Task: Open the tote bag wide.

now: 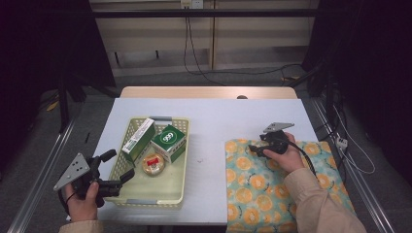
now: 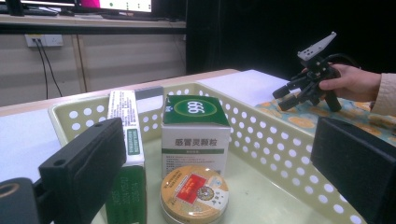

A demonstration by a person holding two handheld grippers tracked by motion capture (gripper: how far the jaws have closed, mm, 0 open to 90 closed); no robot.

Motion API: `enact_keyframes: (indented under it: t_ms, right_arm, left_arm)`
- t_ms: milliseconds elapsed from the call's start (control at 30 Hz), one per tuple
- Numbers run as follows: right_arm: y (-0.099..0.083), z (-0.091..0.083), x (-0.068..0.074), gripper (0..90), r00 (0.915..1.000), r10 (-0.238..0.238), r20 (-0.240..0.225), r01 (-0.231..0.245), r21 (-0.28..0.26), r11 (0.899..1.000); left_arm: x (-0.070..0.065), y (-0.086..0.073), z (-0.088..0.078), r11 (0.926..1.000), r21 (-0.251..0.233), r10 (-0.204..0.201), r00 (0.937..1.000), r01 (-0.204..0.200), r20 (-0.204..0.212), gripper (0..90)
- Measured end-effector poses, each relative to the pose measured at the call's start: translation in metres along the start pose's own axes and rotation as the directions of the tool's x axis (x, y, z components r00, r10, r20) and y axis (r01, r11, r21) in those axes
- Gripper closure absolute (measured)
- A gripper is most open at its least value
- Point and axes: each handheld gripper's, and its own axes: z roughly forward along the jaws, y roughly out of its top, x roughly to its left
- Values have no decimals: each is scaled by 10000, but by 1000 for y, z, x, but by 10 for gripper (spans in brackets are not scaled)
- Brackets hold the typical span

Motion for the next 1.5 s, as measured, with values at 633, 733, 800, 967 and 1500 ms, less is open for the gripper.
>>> enact_keyframes:
  t_ms: [633, 733, 800, 967, 1500]
  right_arm:
    - [-4, -10, -6, 799, 9983, 180, -551, -171, 164, 9997]
    - [-4, -10, -5, 883, 9983, 207, -540, -199, 150, 9997]
    - [-4, -10, -5, 900, 9979, 295, -577, -286, 172, 9994]
    - [-3, -11, -5, 900, 9982, 230, -549, -223, 131, 9997]
    - [52, -29, -14, 900, 9990, 358, -285, -388, -1131, 9928]
  left_arm:
    - [-2, 2, 0, 10000, 5, -27, 10000, 27, -87, 32]
    - [-2, 2, 0, 10000, 25, -2, 10000, 2, -96, 32]
    - [-2, 3, 0, 10000, 28, -1, 10000, 1, -99, 32]
    - [-2, 3, 0, 10000, -18, -84, 9999, 84, -91, 32]
    - [-5, 4, -1, 10000, 55, -24, 10000, 24, -86, 32]
